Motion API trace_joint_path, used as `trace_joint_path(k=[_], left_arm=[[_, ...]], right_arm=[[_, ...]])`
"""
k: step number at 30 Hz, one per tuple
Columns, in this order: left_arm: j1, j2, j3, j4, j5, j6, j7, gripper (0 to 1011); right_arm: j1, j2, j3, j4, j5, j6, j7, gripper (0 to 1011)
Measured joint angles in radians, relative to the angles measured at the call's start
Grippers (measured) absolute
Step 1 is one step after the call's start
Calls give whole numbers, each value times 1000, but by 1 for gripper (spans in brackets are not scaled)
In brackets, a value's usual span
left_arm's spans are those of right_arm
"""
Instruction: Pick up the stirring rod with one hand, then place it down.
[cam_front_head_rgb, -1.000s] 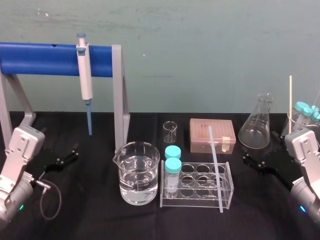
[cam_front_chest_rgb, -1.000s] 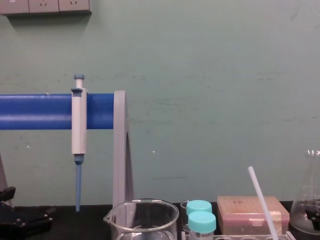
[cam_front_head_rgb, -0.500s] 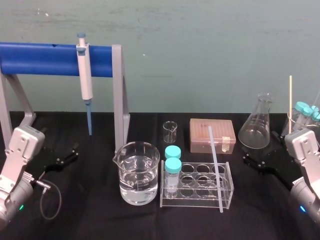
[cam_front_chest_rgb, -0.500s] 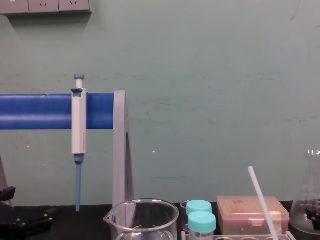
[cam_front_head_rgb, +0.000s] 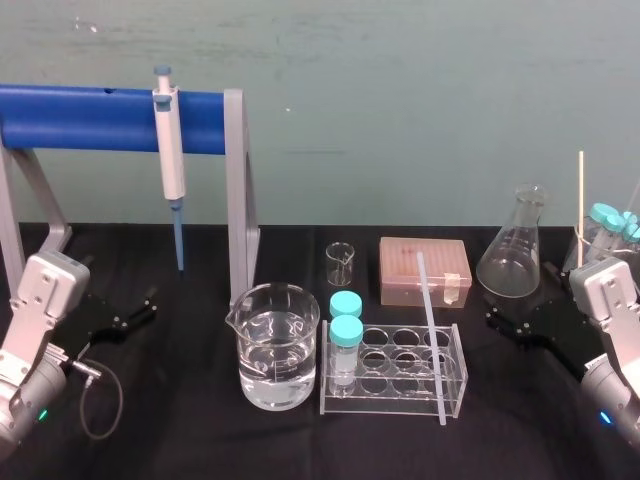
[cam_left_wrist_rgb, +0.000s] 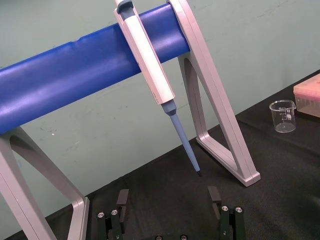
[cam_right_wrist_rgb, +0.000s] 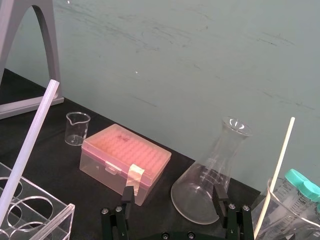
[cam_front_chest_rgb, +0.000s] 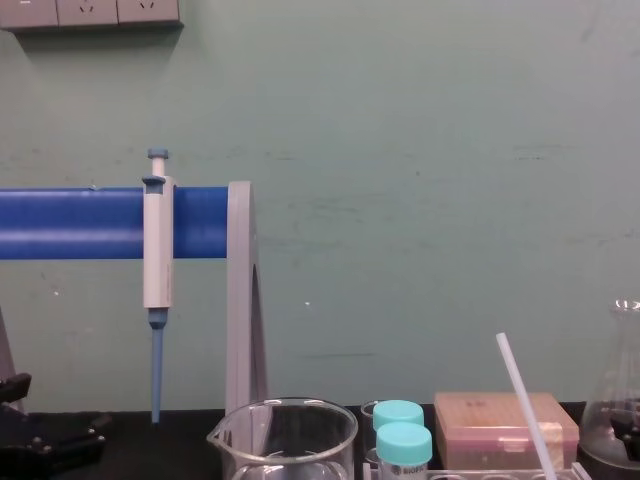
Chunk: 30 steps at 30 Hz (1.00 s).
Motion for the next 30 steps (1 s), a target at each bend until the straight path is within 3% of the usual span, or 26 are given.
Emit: trace_joint_path(k=[10,16,22,26,27,30], left_arm=[[0,0,0,0,0,0,0,1000],[0,0,0,0,0,0,0,1000],[0,0,0,0,0,0,0,1000],[0,0,0,0,0,0,0,1000],[0,0,0,0,0,0,0,1000],[0,0,0,0,0,0,0,1000]], right_arm=[[0,-1,2,0,0,0,1,1000],[-9,-5,38,-6,40,0,35,1000],[-67,19,121,-82,200,48,138,1000],[-129,55,193,-167,355,127,242,1000],[-129,55,193,-167,355,127,242,1000],[-164,79,229,-224,440,188,313,1000]])
